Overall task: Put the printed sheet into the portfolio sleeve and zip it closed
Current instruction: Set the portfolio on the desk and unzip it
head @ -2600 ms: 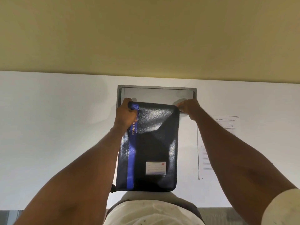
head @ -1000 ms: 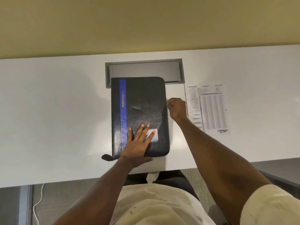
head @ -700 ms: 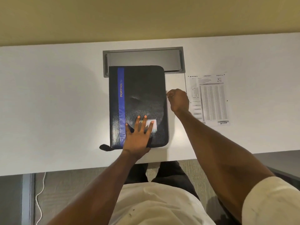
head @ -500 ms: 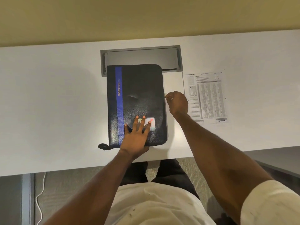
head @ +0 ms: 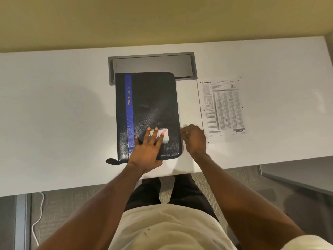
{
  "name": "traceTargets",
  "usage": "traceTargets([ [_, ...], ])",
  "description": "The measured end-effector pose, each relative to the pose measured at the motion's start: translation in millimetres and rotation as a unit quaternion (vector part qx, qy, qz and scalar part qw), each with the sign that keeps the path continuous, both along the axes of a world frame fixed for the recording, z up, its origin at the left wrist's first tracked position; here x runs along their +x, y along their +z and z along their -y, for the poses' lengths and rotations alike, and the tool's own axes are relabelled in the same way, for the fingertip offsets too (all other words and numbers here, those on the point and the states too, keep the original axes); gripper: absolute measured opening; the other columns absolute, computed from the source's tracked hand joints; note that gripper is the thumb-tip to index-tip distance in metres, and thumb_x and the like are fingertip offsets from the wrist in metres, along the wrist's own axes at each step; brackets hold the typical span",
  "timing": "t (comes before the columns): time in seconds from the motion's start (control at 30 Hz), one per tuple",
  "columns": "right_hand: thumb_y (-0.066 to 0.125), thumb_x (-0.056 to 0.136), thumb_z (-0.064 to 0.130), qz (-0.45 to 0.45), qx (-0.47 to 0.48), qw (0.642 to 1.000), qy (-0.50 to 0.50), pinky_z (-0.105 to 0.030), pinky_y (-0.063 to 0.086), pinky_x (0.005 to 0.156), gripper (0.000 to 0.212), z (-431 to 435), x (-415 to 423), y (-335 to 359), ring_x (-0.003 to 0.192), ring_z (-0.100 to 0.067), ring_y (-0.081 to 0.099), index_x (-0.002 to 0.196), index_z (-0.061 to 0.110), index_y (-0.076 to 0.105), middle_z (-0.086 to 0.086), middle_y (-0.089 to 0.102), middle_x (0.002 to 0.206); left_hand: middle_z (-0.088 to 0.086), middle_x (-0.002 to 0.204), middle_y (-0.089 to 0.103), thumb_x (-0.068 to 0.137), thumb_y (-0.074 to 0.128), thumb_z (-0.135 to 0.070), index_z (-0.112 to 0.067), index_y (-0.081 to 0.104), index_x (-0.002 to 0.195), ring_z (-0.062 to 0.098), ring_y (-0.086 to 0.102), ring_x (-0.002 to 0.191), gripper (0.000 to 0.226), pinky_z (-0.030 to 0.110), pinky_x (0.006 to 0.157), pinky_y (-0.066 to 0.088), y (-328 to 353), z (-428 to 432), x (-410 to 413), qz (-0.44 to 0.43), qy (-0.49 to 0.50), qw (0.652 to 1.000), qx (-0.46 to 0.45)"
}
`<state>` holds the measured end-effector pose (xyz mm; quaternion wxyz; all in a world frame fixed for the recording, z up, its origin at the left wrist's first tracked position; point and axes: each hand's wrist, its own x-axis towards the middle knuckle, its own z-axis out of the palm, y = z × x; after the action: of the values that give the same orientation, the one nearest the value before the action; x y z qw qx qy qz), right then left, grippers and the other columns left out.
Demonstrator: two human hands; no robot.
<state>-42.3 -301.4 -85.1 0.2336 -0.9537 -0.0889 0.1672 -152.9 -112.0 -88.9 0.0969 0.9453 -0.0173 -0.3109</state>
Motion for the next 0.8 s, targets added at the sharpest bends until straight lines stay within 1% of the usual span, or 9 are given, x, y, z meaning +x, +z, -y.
traceTargets([
  [0.07, 0.062, 0.098, 0.015, -0.008, 0.017, 1.000, -0.009, -0.029, 0.055, 0.078, 0.017, 7, -16, -3, 0.090, -0.019, 0.066, 0.102, 0.018, 0.078, -0.001, 0.072, 0.102, 0.008, 0.173, -0.020, 0.092, 0.057, -0.065, -0.022, -0.012, 0.164, 0.037, -0.021, 0.158, 0.108, 0.070, 0.123, 0.010, 1, 0, 0, -0.004, -0.003, 1.000, 0.001],
  [0.17, 0.066, 0.097, 0.012, -0.011, 0.035, 0.999, -0.029, -0.021, 0.052, 0.077, 0.015, 14, -38, -6, 0.089, -0.014, 0.066, 0.103, 0.019, 0.077, 0.003, 0.070, 0.103, 0.008, 0.173, -0.019, 0.093, 0.055, -0.066, -0.021, -0.012, 0.164, 0.038, -0.020, 0.158, 0.107, 0.070, 0.124, 0.010, 2, -1, 1, -0.009, -0.008, 1.000, 0.002],
  [0.27, 0.066, 0.096, 0.011, -0.007, 0.050, 0.998, -0.044, -0.023, 0.056, 0.079, 0.016, 18, -56, -7, 0.088, -0.011, 0.065, 0.103, 0.022, 0.076, 0.006, 0.070, 0.102, 0.009, 0.173, -0.017, 0.094, 0.055, -0.066, -0.020, -0.010, 0.164, 0.039, -0.019, 0.158, 0.106, 0.071, 0.123, 0.012, 1, -2, 1, -0.010, -0.015, 1.000, 0.003],
  [0.37, 0.066, 0.096, 0.012, -0.011, 0.070, 0.995, -0.066, -0.020, 0.055, 0.082, 0.017, 21, -74, -9, 0.090, -0.007, 0.064, 0.106, 0.023, 0.075, 0.008, 0.069, 0.104, 0.010, 0.173, -0.016, 0.094, 0.054, -0.066, -0.020, -0.009, 0.164, 0.041, -0.018, 0.158, 0.105, 0.072, 0.121, 0.013, 1, -1, 2, -0.020, -0.023, 1.000, 0.002],
  [0.47, 0.067, 0.096, 0.012, -0.033, 0.091, 0.989, -0.109, -0.020, 0.054, 0.085, 0.019, 21, -92, -11, 0.094, -0.007, 0.065, 0.111, 0.021, 0.075, 0.008, 0.069, 0.108, 0.011, 0.173, -0.015, 0.095, 0.054, -0.066, -0.019, -0.009, 0.164, 0.042, -0.017, 0.157, 0.105, 0.072, 0.120, 0.014, 1, -2, 4, -0.030, -0.027, 0.999, 0.000],
  [0.57, 0.070, 0.094, 0.012, -0.038, 0.086, 0.985, -0.142, -0.013, 0.050, 0.083, 0.020, 19, -109, -13, 0.094, -0.003, 0.063, 0.111, 0.023, 0.075, 0.013, 0.068, 0.108, 0.012, 0.174, -0.013, 0.095, 0.054, -0.066, -0.018, -0.006, 0.164, 0.044, -0.015, 0.158, 0.104, 0.073, 0.120, 0.017, 2, -3, 5, -0.034, -0.033, 0.999, -0.005],
  [0.67, 0.073, 0.093, 0.014, -0.052, 0.092, 0.979, -0.173, -0.017, 0.053, 0.089, 0.021, 18, -126, -15, 0.097, -0.004, 0.065, 0.111, 0.023, 0.074, 0.013, 0.069, 0.109, 0.013, 0.174, -0.008, 0.095, 0.054, -0.065, -0.016, -0.003, 0.164, 0.045, -0.011, 0.158, 0.102, 0.073, 0.119, 0.021, 5, -4, 7, -0.033, -0.043, 0.999, -0.002],
  [0.73, 0.073, 0.093, 0.015, -0.049, 0.084, 0.982, -0.159, -0.018, 0.053, 0.088, 0.022, 15, -137, -17, 0.098, -0.004, 0.065, 0.113, 0.023, 0.075, 0.010, 0.072, 0.111, 0.013, 0.174, -0.006, 0.095, 0.053, -0.065, -0.015, -0.002, 0.164, 0.046, -0.009, 0.158, 0.101, 0.073, 0.118, 0.022, 7, -4, 8, -0.034, -0.046, 0.998, -0.003],
  [0.8, 0.070, 0.094, 0.016, -0.036, 0.083, 0.988, -0.123, -0.019, 0.052, 0.085, 0.020, 8, -148, -18, 0.097, -0.005, 0.065, 0.113, 0.021, 0.076, 0.007, 0.074, 0.110, 0.015, 0.174, -0.004, 0.095, 0.053, -0.065, -0.014, -0.001, 0.164, 0.047, -0.007, 0.158, 0.101, 0.073, 0.118, 0.024, 10, -3, 9, -0.033, -0.049, 0.998, -0.006],
])
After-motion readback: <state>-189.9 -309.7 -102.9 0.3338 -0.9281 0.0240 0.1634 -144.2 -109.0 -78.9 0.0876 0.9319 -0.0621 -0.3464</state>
